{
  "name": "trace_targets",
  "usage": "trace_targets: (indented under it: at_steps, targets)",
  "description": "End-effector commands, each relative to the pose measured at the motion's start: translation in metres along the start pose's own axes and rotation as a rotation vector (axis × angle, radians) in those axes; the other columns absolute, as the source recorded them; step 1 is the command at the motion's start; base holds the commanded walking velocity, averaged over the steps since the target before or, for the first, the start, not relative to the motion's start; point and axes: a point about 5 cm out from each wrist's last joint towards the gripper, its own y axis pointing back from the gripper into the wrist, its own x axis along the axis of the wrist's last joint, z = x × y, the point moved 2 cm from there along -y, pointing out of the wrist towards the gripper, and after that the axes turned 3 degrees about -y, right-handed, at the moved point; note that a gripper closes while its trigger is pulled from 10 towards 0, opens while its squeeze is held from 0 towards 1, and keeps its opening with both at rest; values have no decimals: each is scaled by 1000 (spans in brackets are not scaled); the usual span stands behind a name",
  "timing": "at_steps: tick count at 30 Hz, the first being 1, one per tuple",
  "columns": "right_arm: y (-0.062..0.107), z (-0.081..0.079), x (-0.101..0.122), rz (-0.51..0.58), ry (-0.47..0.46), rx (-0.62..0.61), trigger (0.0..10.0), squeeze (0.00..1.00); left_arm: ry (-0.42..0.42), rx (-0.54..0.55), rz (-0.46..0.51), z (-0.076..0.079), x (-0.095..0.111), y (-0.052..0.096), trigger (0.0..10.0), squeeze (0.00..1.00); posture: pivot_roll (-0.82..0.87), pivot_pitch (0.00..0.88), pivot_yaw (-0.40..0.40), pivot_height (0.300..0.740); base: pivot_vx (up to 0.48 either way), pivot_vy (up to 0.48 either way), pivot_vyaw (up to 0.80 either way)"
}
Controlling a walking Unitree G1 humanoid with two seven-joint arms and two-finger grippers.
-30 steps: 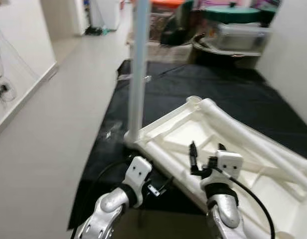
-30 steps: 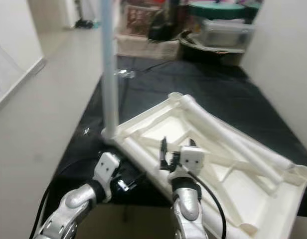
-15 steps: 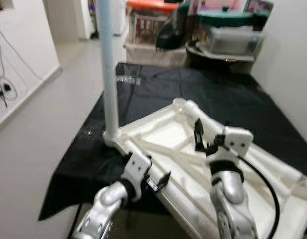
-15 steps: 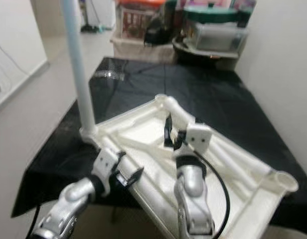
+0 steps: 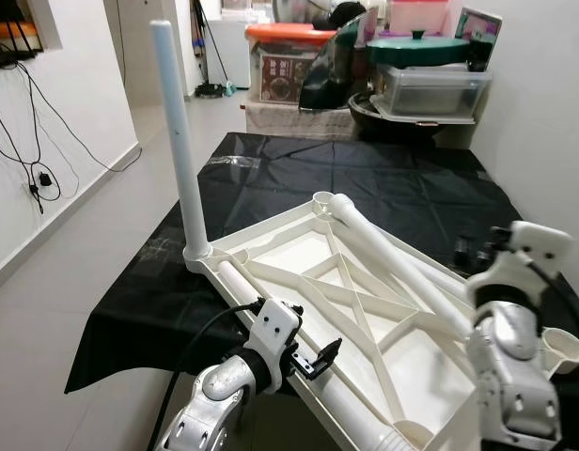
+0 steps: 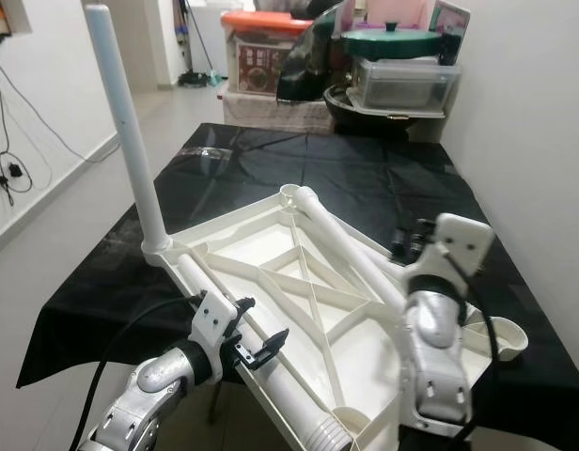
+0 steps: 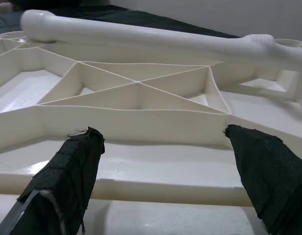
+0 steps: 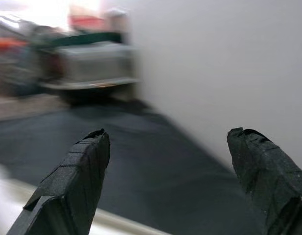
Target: Building children table
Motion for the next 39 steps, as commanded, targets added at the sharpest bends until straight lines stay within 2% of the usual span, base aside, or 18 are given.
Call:
trace_targets:
  at_steps: [1,3,5,7,10,12,14,15,16,18,21,22,25,27,28,30,32,39]
  targets:
    - [-2,3,2,-3,17,-34,10000,0,16,1,-17,0,-4,2,10000,0,63,0,-71,740,0,0,0]
    - [-6,20,5,-31,43,-103,10000,0,18,1,-17,0,-5,2,10000,0,60,0,-65,740,0,0,0]
    - [-6,36,8,-100,132,-152,10000,0,20,-1,-16,-1,-5,3,10000,0,55,0,-59,740,0,0,0]
    - [-1,56,4,-248,130,-261,10000,0,21,-6,-18,0,-5,3,10000,0,51,0,-57,740,0,0,0]
    - [-1,56,4,-248,130,-261,10000,0,21,-6,-18,0,-5,3,10000,0,51,0,-57,740,0,0,0]
    - [-1,68,-1,-390,94,-289,10000,0,22,-11,-20,0,-6,3,10000,0,51,0,-57,740,0,0,0]
    - [-1,68,-1,-390,94,-289,10000,0,22,-11,-20,0,-6,3,10000,0,51,0,-57,740,0,0,0]
    - [-2,70,-2,-436,77,-282,10000,0,23,-12,-21,0,-6,2,10000,0,44,0,-53,740,0,0,0]
    - [-2,70,-2,-436,77,-282,10000,0,23,-12,-21,0,-6,2,10000,0,44,0,-53,740,0,0,0]
    - [-2,63,-18,-596,60,-132,10000,0,24,-14,-20,1,-5,1,10000,0,46,0,-58,740,0,0,0]
    - [-1,65,-26,-649,79,-83,10000,0,25,-13,-19,1,-5,1,10000,0,40,0,-59,740,0,0,0]
    - [0,72,-30,-697,87,-60,10000,0,27,-12,-19,1,-5,0,10000,0,40,0,-59,740,0,0,0]
    - [-1,80,-33,-725,105,-56,10000,0,29,-12,-19,1,-5,0,10000,0,35,0,-56,740,0,0,0]
    - [0,93,-37,-795,110,-33,10000,0,30,-11,-17,1,-4,0,10000,0,34,0,-57,740,0,0,0]
    - [0,93,-37,-795,110,-33,10000,0,30,-11,-17,1,-4,0,10000,0,34,0,-57,740,0,0,0]
    - [10,101,-43,-933,119,54,10000,0,31,-9,-12,0,-3,0,10000,0,33,0,-56,740,0,0,0]
    - [13,106,-43,-955,144,67,10000,0,31,-8,-10,0,-3,0,10000,0,31,0,-53,740,0,0,0]
    - [25,128,-38,-1076,100,103,10000,0,34,-11,-8,0,-3,-1,10000,0,17,0,-41,740,0,0,0]
